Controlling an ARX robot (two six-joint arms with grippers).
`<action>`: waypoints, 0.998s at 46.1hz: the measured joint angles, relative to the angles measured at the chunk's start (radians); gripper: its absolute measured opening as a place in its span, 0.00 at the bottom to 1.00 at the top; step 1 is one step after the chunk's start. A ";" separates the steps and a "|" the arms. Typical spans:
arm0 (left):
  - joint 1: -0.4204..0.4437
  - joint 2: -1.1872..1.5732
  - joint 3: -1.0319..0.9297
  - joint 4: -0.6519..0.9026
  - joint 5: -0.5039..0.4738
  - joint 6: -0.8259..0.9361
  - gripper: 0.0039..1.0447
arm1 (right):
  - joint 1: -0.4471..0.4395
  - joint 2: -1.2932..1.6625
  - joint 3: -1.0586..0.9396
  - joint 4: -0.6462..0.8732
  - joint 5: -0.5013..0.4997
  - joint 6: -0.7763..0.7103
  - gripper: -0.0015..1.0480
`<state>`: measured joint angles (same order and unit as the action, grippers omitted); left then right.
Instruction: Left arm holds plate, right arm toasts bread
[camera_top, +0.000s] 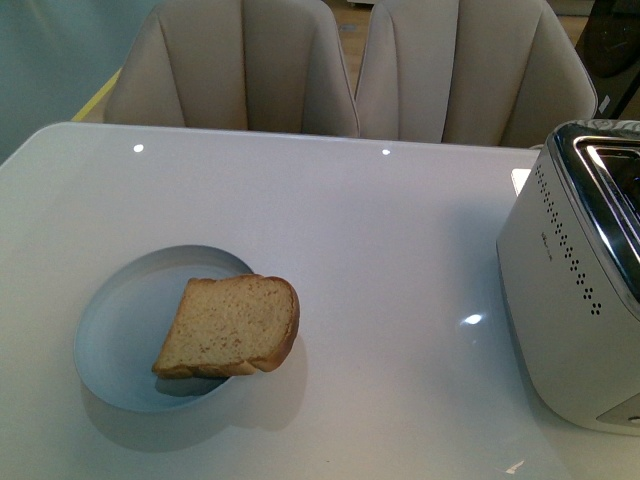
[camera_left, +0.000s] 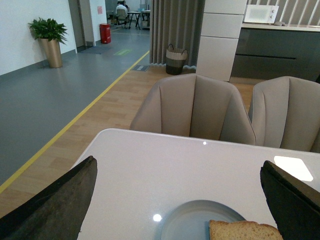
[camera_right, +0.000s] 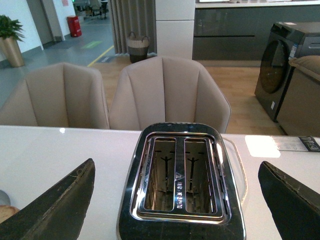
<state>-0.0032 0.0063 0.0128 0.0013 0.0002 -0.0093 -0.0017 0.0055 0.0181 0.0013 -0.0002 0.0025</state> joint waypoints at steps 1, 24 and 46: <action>0.000 0.000 0.000 0.000 0.000 0.000 0.93 | 0.000 0.000 0.000 0.000 0.000 0.000 0.92; 0.000 0.000 0.000 0.000 0.000 0.000 0.93 | 0.000 0.000 0.000 0.000 0.000 0.000 0.92; 0.000 0.000 0.000 0.000 0.000 0.000 0.93 | 0.000 0.000 0.000 0.000 0.000 0.000 0.92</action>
<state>-0.0032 0.0063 0.0128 0.0013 -0.0002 -0.0093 -0.0017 0.0055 0.0181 0.0013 -0.0002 0.0025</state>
